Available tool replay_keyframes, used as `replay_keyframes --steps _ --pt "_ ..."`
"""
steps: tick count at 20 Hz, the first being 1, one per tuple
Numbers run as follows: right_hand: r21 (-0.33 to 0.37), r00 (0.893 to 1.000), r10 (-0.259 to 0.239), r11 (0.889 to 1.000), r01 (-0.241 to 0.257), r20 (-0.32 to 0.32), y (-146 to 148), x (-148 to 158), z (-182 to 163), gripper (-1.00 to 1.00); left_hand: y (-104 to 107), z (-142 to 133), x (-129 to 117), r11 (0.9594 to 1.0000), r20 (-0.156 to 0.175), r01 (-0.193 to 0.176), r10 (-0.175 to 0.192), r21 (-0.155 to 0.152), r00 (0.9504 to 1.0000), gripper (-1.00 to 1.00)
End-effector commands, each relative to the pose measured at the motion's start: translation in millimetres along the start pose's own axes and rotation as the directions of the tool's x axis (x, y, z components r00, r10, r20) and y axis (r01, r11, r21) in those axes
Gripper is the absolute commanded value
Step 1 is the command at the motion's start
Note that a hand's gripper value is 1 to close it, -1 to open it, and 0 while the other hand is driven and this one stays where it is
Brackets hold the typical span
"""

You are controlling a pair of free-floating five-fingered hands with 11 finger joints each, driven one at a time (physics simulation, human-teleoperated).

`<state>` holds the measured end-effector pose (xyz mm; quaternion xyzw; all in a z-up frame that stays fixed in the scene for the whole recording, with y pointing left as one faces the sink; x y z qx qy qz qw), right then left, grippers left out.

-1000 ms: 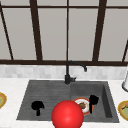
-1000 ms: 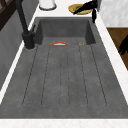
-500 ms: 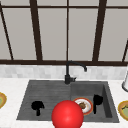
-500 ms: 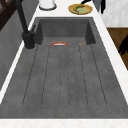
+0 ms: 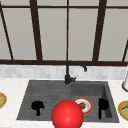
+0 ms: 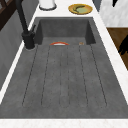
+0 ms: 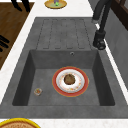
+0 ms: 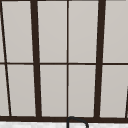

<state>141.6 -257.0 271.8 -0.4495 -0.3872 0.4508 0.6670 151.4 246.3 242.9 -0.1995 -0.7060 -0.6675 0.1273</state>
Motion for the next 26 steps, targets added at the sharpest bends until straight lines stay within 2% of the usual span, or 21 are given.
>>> replay_keyframes --steps 1,7,8,10,12,14,16,19,20,21,23,26 --pt "0.038 1.0 -0.011 0.999 0.011 0.006 -8 -15 28 -1.0 0 0 0 1.0 0.0 0.0 0.0 0.0 1.0 0.0" --pt "0.074 1.0 0.02 0.997 -0.02 0.005 -11 -32 68 -1.0 0 0 0 1.0 0.0 0.0 0.0 0.0 1.0 0.0" --pt "0.06 1.0 0.019 0.998 -0.02 0.018 -7 -31 66 -1.0 0 0 0 1.0 0.0 0.0 0.0 0.0 1.0 0.0" --pt "0.061 1.0 0.0 0.998 0.001 -0.006 3 -20 58 -1.0 0 0 0 1.0 0.0 0.0 0.0 0.0 1.0 0.0" --pt "0.024 1.0 0.018 1.0 -0.018 -0.021 7 -4 55 -1.0 0 0 0 1.0 0.0 0.0 0.0 0.0 1.0 0.0" --pt "0.023 0.999 0.026 0.999 -0.025 -0.043 16 4 58 -1.0 0 0 0 1.0 0.0 0.0 0.0 0.0 1.0 0.0" --pt "0.024 0.998 0.023 0.999 -0.021 -0.053 12 -9 58 -1.0 0 0 0 1.0 0.0 0.0 0.0 0.0 1.0 0.0" --pt "0.026 0.999 0.011 1.0 -0.01 -0.041 14 -6 58 -1.0 0 0 0 1.0 0.0 0.0 0.0 0.0 1.0 0.0" --pt "0.029 0.999 0.01 1.0 -0.009 -0.038 14 -5 58 0.0 0 0 -1 1.0 0.0 -0.001 0.001 0.0 1.0 -1.0" --pt "0.026 0.999 0.018 1.0 -0.017 -0.034 14 -4 58 0.0 0 -10 -1 1.0 -0.02 -0.006 0.006 -0.007 0.9998 -1.0" --pt "0.021 0.999 0.013 1.0 -0.012 -0.034 14 -3 58 0.0 -1 -28 -3 0.9995 -0.028 -0.016 0.015 -0.029 0.9995 -1.0" --pt "0.017 0.999 0.007 1.0 -0.006 -0.034 14 -2 58 0.0 -1 -45 -5 0.9991 -0.04 -0.022 0.02 -0.037 0.999 -1.0"
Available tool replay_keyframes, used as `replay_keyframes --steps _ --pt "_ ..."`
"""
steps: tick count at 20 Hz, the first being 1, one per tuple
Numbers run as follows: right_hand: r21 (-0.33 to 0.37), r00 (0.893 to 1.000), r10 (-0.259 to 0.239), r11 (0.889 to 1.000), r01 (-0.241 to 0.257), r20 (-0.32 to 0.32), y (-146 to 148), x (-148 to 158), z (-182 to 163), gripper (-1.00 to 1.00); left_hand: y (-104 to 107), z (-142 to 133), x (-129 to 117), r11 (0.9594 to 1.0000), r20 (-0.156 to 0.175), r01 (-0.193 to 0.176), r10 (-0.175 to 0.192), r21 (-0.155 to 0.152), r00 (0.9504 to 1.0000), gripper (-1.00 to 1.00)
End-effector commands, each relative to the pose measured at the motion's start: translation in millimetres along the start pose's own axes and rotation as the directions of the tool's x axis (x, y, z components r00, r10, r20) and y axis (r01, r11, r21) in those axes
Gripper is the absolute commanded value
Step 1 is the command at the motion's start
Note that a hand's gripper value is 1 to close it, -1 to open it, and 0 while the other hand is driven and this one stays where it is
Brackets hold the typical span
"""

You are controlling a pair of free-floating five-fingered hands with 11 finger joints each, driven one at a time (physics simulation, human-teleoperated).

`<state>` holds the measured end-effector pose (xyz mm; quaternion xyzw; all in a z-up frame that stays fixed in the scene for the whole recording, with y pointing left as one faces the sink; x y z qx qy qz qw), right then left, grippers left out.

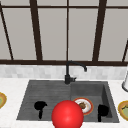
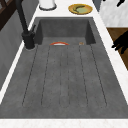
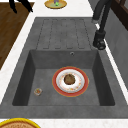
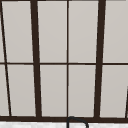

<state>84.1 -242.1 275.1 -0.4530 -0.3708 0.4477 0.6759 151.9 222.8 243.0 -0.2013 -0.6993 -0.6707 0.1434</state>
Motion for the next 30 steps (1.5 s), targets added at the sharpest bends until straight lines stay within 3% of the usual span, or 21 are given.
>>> replay_keyframes --steps 1,6,12,17,23,27,30 --pt "0.0 1.0 0.0 1.0 0.0 0.0 0 0 0 0.0 -1 -28 -3 0.9995 -0.017 0.002 -0.003 -0.033 0.9998 -1.0" --pt "-0.003 1.0 -0.004 1.0 0.004 -0.001 0 0 0 0.0 -1 -63 -5 0.9988 -0.023 -0.014 0.013 -0.047 0.9997 -1.0" --pt "-0.005 1.0 -0.007 1.0 0.007 -0.002 0 0 0 0.0 0 -85 -24 0.9975 0.059 -0.005 0.009 -0.071 0.9982 -1.0" --pt "-0.006 1.0 -0.009 1.0 0.009 -0.002 0 0 0 0.0 -3 -102 -32 0.9971 0.075 -0.006 0.012 -0.076 0.9971 -1.0" --pt "-0.006 1.0 -0.01 1.0 0.009 -0.002 0 0 0 0.0 -7 -120 -44 0.9971 0.075 -0.006 0.012 -0.076 0.9971 -1.0" --pt "-0.007 1.0 -0.01 1.0 0.01 -0.002 0 0 0 0.0 -5 -134 -62 0.9978 0.047 -0.008 0.011 -0.066 0.9988 -1.0" --pt "-0.007 1.0 -0.01 1.0 0.01 -0.002 0 0 0 0.0 -4 -145 -75 0.9977 0.046 -0.008 0.011 -0.068 0.9989 -1.0"
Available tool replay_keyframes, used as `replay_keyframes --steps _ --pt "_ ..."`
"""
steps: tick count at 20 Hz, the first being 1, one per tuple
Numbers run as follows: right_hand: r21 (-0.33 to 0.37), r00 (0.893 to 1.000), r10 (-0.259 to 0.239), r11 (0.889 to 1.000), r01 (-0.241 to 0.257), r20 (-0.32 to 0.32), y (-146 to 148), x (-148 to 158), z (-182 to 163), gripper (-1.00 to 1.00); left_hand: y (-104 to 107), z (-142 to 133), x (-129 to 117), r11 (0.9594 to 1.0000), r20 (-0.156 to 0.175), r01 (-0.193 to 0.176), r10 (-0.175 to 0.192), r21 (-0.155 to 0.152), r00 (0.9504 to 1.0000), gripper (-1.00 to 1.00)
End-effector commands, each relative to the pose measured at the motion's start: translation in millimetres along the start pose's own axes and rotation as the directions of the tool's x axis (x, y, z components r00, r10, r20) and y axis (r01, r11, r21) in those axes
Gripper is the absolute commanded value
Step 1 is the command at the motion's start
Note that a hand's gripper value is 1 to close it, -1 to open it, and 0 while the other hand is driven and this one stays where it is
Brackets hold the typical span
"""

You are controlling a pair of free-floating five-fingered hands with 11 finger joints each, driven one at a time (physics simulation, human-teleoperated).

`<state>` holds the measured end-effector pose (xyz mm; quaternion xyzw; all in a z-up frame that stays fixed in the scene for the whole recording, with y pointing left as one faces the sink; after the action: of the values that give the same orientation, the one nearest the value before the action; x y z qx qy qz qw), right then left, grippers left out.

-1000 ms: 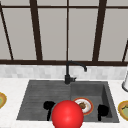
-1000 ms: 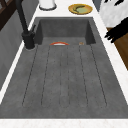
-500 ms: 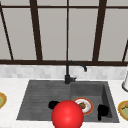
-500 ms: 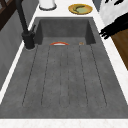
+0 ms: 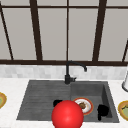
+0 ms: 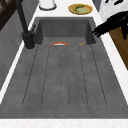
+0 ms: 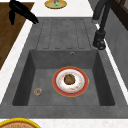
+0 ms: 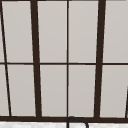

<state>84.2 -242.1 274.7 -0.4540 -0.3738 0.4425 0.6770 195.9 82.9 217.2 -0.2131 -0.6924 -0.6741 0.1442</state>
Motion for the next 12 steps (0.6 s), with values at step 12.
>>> replay_keyframes --steps 12 --pt "0.0 1.0 0.0 1.0 0.0 0.0 0 0 0 0.0 8 -63 -67 0.9994 -0.014 -0.007 0.006 -0.034 0.9999 -1.0"
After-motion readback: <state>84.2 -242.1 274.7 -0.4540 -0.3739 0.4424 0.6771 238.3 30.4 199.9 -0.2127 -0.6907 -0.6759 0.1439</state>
